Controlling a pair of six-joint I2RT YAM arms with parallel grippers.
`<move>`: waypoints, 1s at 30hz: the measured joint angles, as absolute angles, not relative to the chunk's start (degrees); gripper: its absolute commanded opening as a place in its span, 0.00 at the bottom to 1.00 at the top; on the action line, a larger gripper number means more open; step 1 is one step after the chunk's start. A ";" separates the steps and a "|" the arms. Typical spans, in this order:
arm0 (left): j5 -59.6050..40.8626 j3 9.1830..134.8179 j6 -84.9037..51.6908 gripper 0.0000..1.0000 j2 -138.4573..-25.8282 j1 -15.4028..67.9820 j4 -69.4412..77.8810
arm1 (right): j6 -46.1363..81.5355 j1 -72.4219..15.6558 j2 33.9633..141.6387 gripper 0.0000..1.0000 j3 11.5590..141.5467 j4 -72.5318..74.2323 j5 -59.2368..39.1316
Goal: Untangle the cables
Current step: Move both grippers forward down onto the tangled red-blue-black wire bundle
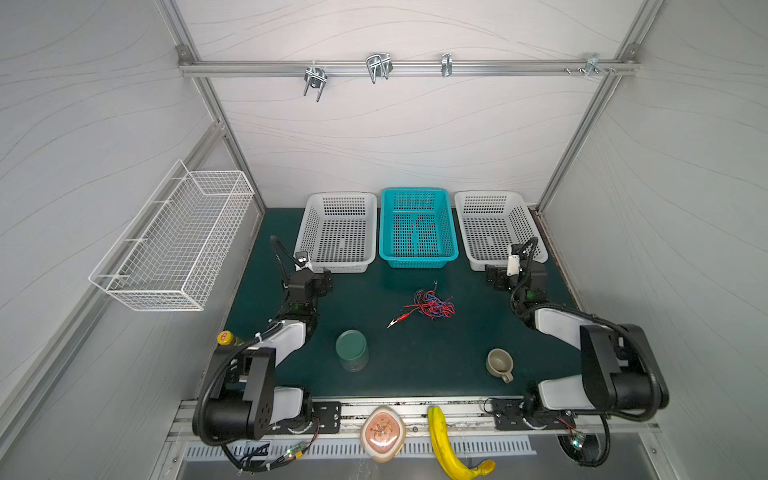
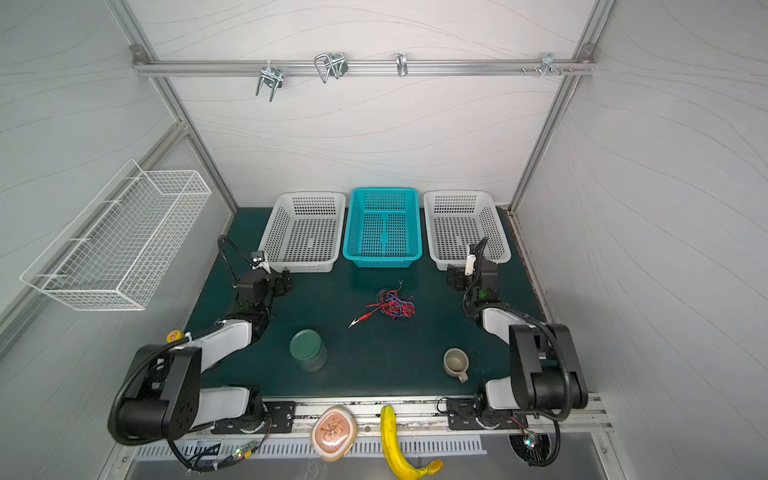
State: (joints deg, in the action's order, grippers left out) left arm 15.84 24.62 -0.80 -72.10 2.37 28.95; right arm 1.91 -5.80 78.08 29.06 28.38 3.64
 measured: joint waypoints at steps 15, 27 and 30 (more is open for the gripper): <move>13.17 23.83 -8.86 0.99 -55.42 4.67 12.67 | 3.44 -14.00 65.25 0.99 31.70 7.70 6.31; 5.67 32.56 -12.60 1.00 -60.38 20.27 7.57 | 5.74 -23.16 60.64 0.83 39.83 -3.95 -1.85; 4.64 33.08 -13.13 1.00 -63.57 24.25 7.90 | 6.68 -26.46 61.95 0.77 41.39 -6.79 -3.66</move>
